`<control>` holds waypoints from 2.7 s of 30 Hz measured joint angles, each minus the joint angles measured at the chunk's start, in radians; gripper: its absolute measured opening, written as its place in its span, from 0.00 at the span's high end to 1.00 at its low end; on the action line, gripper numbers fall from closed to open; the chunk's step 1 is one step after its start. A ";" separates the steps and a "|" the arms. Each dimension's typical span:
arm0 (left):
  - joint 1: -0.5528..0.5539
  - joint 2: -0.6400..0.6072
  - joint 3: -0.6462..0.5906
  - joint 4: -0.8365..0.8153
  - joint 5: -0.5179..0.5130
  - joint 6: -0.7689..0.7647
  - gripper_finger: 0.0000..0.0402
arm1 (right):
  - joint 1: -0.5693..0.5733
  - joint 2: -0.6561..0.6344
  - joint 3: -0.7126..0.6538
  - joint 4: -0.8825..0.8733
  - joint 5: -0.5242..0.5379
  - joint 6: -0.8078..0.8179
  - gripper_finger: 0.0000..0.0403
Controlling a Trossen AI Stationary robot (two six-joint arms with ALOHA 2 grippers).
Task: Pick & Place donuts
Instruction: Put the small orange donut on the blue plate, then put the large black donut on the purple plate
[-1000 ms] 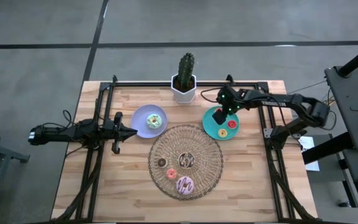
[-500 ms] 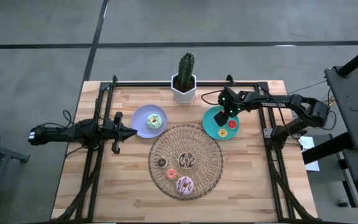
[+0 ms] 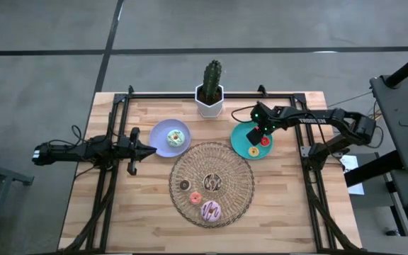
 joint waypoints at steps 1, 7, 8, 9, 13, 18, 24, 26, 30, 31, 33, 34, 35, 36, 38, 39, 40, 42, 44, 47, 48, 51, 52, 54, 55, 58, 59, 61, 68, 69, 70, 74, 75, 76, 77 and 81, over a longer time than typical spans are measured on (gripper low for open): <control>0.000 0.000 0.000 0.000 0.000 0.000 1.00 | 0.000 0.000 0.000 0.001 0.000 0.000 0.51; 0.000 0.000 0.000 0.000 0.000 0.000 1.00 | 0.000 0.000 -0.001 0.002 0.000 0.000 0.51; 0.000 0.000 0.000 0.000 0.000 0.000 1.00 | 0.000 0.000 -0.001 0.002 0.000 0.000 0.51; 0.000 0.000 0.000 0.000 0.000 0.000 1.00 | 0.000 0.000 -0.001 0.002 0.000 0.001 0.51; 0.000 0.000 0.000 0.000 0.000 0.000 1.00 | 0.000 0.000 -0.002 0.001 0.000 0.004 0.51; 0.000 0.000 0.000 0.000 0.000 0.000 1.00 | 0.000 0.000 -0.002 0.001 0.000 0.004 0.48; 0.000 0.000 0.000 0.000 0.000 0.000 1.00 | 0.000 0.000 -0.002 -0.001 0.005 0.004 0.40; 0.000 0.000 0.000 0.000 0.000 0.000 1.00 | 0.000 0.000 -0.002 -0.001 0.005 0.004 0.38; 0.000 0.000 0.000 0.000 0.000 0.000 1.00 | 0.000 0.000 -0.002 -0.001 0.006 0.004 0.34; 0.000 0.000 0.000 0.000 0.000 0.000 1.00 | 0.000 0.000 -0.002 -0.001 0.006 0.004 0.33; 0.000 0.000 0.000 0.000 0.000 0.000 1.00 | 0.000 0.000 -0.002 -0.001 0.006 0.004 0.32; 0.000 0.000 0.000 0.000 0.000 0.000 1.00 | 0.000 0.000 -0.002 -0.001 0.006 0.004 0.31; 0.000 0.000 0.000 0.000 0.000 0.000 1.00 | 0.000 0.000 -0.002 -0.001 0.006 0.004 0.31; 0.000 0.000 0.000 0.000 0.000 0.000 1.00 | 0.000 0.000 -0.002 -0.001 0.007 0.004 0.30; 0.000 0.000 0.000 0.000 0.000 0.000 1.00 | 0.002 0.000 -0.002 -0.001 0.007 0.004 0.29; 0.000 0.000 0.000 0.000 0.000 0.000 1.00 | 0.005 -0.004 -0.002 -0.002 0.007 0.004 0.29; 0.000 0.000 0.000 0.000 0.000 0.000 1.00 | 0.007 -0.010 -0.001 -0.002 0.007 0.004 0.29; 0.000 0.000 0.000 0.000 0.000 0.000 1.00 | 0.012 -0.029 0.004 0.000 0.006 0.004 0.28; 0.000 0.000 0.000 0.000 0.000 0.000 1.00 | 0.017 -0.052 0.008 0.002 0.006 0.004 0.28; 0.000 0.000 0.000 0.000 0.000 0.000 1.00 | 0.024 -0.098 0.016 0.003 0.006 0.004 0.29; 0.000 0.000 0.000 0.000 0.000 0.000 1.00 | 0.028 -0.115 0.021 0.004 0.006 0.003 0.29; 0.000 0.000 0.000 0.000 0.000 0.000 1.00 | 0.044 -0.169 0.033 0.008 0.006 -0.001 0.30; 0.000 0.000 0.000 0.000 0.000 0.000 1.00 | 0.051 -0.188 0.036 0.011 0.006 -0.003 0.30; 0.000 0.000 0.000 0.000 0.000 0.000 1.00 | 0.067 -0.228 0.040 0.021 0.006 -0.021 0.31; 0.000 0.000 0.000 0.000 0.000 0.000 1.00 | 0.077 -0.248 0.040 0.023 0.006 -0.031 0.32; 0.000 0.000 0.000 0.000 0.000 0.000 1.00 | 0.116 -0.309 0.042 0.027 0.006 -0.066 0.33; 0.000 0.000 0.000 0.000 0.000 0.000 1.00 | 0.131 -0.328 0.042 0.029 0.006 -0.075 0.34; 0.000 0.000 0.000 0.000 0.000 0.000 1.00 | 0.159 -0.361 0.042 0.029 0.002 -0.092 0.35; 0.000 0.000 0.000 0.000 0.000 0.000 1.00 | 0.262 -0.460 0.042 0.030 -0.011 -0.160 0.39; 0.000 0.000 0.000 0.000 0.000 0.000 1.00 | 0.275 -0.470 0.041 0.030 -0.011 -0.161 0.40; 0.000 0.000 0.000 0.000 0.000 0.000 1.00 | 0.286 -0.482 0.041 0.030 -0.011 -0.160 0.41; 0.000 0.000 0.000 0.000 0.000 0.000 1.00 | 0.338 -0.515 0.039 0.031 -0.011 -0.157 0.43; 0.000 0.000 0.000 0.000 0.000 0.000 1.00 | 0.351 -0.520 0.039 0.031 -0.011 -0.157 0.44; 0.000 0.000 0.000 0.000 0.000 0.000 1.00 | 0.363 -0.524 0.039 0.032 -0.011 -0.157 0.44; 0.000 0.000 0.000 0.000 0.000 0.000 1.00 | 0.374 -0.525 0.039 0.031 -0.011 -0.156 0.44; 0.000 0.000 0.000 0.000 0.000 0.000 1.00 | 0.409 -0.523 0.039 0.030 -0.010 -0.154 0.45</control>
